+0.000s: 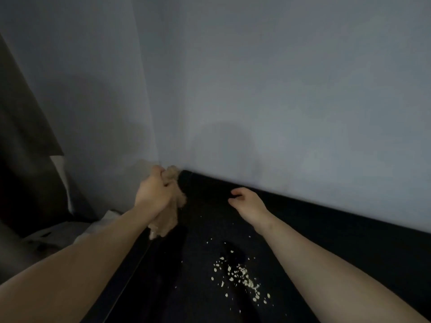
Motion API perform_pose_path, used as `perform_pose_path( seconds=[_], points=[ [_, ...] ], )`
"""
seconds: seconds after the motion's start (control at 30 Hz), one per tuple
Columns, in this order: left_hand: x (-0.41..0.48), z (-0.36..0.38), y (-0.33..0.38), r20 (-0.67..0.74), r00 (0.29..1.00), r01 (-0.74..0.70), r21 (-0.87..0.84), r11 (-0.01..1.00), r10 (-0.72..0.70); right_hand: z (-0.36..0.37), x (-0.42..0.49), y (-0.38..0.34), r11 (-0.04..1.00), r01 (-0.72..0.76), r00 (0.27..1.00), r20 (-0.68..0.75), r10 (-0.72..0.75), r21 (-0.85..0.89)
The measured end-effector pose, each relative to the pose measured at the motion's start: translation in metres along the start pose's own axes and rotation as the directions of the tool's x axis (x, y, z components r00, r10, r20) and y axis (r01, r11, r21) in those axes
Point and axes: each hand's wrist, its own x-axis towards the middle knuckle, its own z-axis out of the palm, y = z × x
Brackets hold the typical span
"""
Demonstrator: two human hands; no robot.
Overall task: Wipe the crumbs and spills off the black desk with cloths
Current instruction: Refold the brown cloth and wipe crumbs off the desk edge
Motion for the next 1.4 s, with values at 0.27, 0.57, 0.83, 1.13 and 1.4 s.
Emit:
perform_pose_path(
  seconds=[0.27,0.57,0.83,1.13,1.4],
  points=[
    [0.038,0.089,-0.044,0.594,0.804,-0.176,0.289,0.941,-0.033,-0.007,0.053,0.038,0.970,-0.115,0.993,-0.007,0.117,-0.213],
    [0.021,0.139,-0.063,0.448,0.873,-0.129,0.591,0.797,-0.191,-0.005,0.076,0.094,0.709,-0.081,0.997,-0.043,0.071,-0.700],
    [0.077,0.177,-0.049,0.445,0.886,-0.163,0.567,0.807,-0.133,-0.017,0.087,0.132,0.646,-0.180,0.977,-0.056,0.208,-0.742],
    [0.050,0.222,-0.007,0.632,0.730,-0.593,0.396,0.701,0.260,-0.046,0.089,0.133,0.690,-0.074,0.984,0.062,0.170,-0.720],
    [0.067,0.239,0.026,0.545,0.839,-0.278,0.453,0.847,-0.016,-0.053,0.090,0.133,0.782,-0.085,0.985,0.066,0.160,-0.618]
  ],
)
